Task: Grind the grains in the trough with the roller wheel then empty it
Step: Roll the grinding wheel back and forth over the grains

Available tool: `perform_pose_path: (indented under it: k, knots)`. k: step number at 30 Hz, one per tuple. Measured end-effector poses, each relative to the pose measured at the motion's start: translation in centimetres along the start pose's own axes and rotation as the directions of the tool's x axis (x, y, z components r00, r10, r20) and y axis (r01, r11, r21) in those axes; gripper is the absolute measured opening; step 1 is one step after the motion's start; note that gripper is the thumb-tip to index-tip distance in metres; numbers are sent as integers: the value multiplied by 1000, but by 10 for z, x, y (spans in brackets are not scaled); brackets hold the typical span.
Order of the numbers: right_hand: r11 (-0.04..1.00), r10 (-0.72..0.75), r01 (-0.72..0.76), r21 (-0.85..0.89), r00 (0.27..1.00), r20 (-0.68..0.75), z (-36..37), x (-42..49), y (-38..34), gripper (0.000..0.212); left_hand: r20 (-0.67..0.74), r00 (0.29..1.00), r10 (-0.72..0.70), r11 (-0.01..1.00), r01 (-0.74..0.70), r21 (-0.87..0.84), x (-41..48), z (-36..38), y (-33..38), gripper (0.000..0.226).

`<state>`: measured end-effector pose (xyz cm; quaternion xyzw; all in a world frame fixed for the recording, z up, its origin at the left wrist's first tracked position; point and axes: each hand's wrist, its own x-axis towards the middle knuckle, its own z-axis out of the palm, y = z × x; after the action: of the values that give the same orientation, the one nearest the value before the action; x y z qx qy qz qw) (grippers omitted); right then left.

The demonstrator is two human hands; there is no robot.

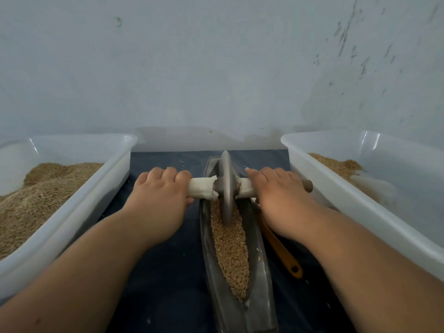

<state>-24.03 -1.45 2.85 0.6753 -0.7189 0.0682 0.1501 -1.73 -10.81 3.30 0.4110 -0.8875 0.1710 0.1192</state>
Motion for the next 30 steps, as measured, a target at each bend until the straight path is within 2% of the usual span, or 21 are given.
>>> perform_pose_path:
  k: [2, 4, 6, 8, 10, 11, 13, 15, 16, 18, 20, 23, 25, 30]
  knots:
    - [997, -73, 72, 9, 996, 59, -16, -10, 1, 65, 117, 991, 66, 996, -59, -66, -7, -13, -6, 30]
    - [990, -130, 121, 70, 981, 147, -36, -24, 2, 63, 284, 948, 145, 979, -96, -180, -17, -29, -11, 18]
    - [977, -189, 158, 145, 953, 237, -51, -36, 6, 47, 426, 885, 187, 963, -81, -256, -25, -45, -13, 17]
    - [964, -202, 125, 233, 917, 343, -61, -43, 9, 27, 464, 861, 210, 960, -92, -264, -29, -56, -13, 18]
    - [943, -168, 22, 331, 891, 421, -64, -45, 10, 27, 458, 862, 218, 958, -100, -268, -30, -60, -12, 18]
    - [946, -170, 30, 324, 895, 412, -63, -44, 9, 27, 455, 865, 214, 957, -91, -276, -30, -59, -12, 18]
    - [966, -169, 88, 243, 926, 337, -56, -40, 6, 31, 454, 871, 190, 955, -56, -292, -26, -53, -11, 16]
    - [981, -129, 95, 170, 971, 200, -42, -31, 2, 54, 426, 892, 153, 963, -37, -268, -20, -43, -11, 16]
    - [986, -101, 85, 140, 989, 111, -33, -24, 0, 66, 381, 916, 129, 970, -36, -240, -16, -35, -11, 16]
    - [996, -56, 56, 63, 998, -13, -15, -8, -4, 76, 224, 973, 63, 991, -33, -132, -8, -17, -8, 17]
    - [999, -14, 17, 41, 998, -67, -3, 3, -3, 79, 39, 999, -15, 999, 17, -39, -1, 1, -3, 31]
    - [993, 33, -22, 117, 995, -94, 3, 9, 1, 80, -124, 991, -48, 998, 42, -45, 5, 11, 4, 41]
    - [989, 60, -46, 144, 993, -98, 2, 8, -1, 80, -142, 989, -44, 998, 37, -46, 4, 14, 3, 41]
    - [988, 20, -9, 151, 997, -73, -9, -2, -4, 74, 9, 1000, -11, 1000, 11, 26, -1, 6, 0, 39]
